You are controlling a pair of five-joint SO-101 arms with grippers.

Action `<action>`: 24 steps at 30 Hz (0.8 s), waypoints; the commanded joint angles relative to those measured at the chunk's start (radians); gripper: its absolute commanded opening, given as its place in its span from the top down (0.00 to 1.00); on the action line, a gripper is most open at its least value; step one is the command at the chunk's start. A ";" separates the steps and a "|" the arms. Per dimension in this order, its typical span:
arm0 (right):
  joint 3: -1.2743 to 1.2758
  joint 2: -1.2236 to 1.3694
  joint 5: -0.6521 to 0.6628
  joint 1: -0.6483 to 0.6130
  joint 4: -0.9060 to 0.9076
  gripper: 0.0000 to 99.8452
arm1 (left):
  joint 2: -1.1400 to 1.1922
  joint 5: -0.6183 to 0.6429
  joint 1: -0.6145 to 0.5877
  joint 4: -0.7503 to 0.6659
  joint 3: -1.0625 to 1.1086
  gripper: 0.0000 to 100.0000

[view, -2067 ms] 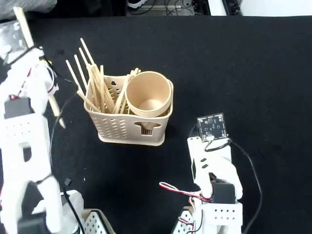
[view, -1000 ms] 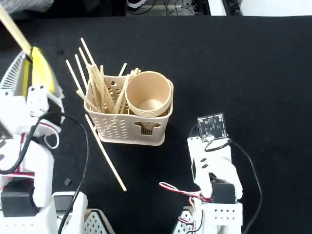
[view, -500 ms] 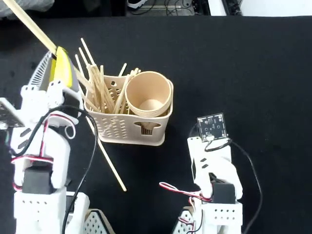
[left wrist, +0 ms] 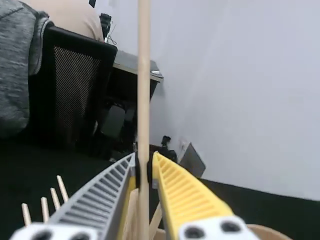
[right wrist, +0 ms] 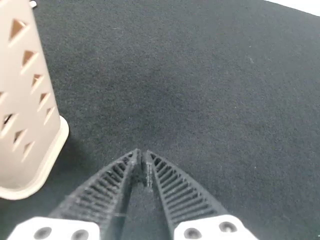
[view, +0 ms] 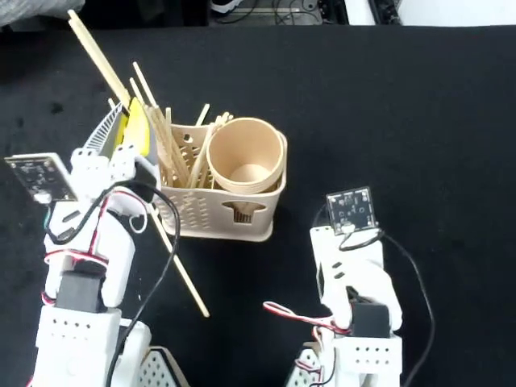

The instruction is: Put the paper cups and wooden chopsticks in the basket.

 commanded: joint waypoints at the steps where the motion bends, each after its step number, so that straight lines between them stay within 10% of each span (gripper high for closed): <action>1: -0.007 -0.056 0.002 0.012 0.005 0.99 | -0.009 -0.058 0.015 -0.025 0.018 0.96; 15: -0.007 -0.056 0.002 0.012 0.005 0.99 | -0.017 0.061 -0.004 0.292 -0.154 0.80; 24: -0.007 -0.056 0.002 0.012 0.005 0.99 | -0.002 0.091 -0.354 0.674 -0.329 0.80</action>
